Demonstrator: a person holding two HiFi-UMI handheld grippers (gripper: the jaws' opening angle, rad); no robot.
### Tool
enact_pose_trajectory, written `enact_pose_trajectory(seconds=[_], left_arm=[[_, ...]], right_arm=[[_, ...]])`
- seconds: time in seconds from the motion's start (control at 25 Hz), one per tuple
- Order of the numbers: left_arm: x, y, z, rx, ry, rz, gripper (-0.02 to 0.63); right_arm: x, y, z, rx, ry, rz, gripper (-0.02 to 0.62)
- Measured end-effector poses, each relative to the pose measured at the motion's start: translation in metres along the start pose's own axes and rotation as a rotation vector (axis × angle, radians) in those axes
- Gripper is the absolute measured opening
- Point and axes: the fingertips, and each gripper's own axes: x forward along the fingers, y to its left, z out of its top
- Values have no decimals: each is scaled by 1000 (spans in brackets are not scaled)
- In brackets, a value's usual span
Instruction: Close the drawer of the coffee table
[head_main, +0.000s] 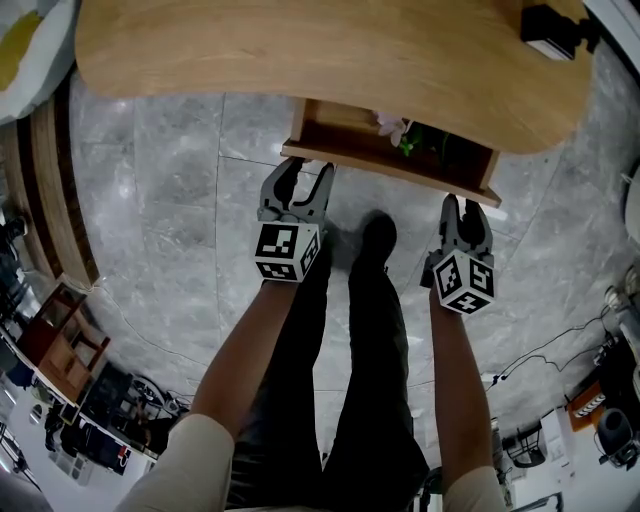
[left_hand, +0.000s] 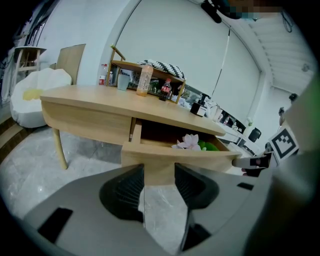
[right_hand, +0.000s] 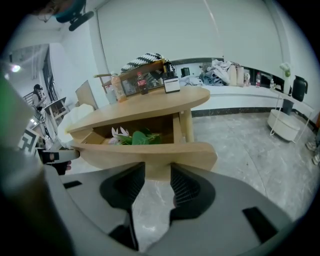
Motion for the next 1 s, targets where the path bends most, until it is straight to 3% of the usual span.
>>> enact_pose_trajectory(seconds=[1.0], left_arm=[[54, 2, 46, 138, -57, -6, 209]], right_arm=[[49, -10, 53, -163, -107, 14, 192]])
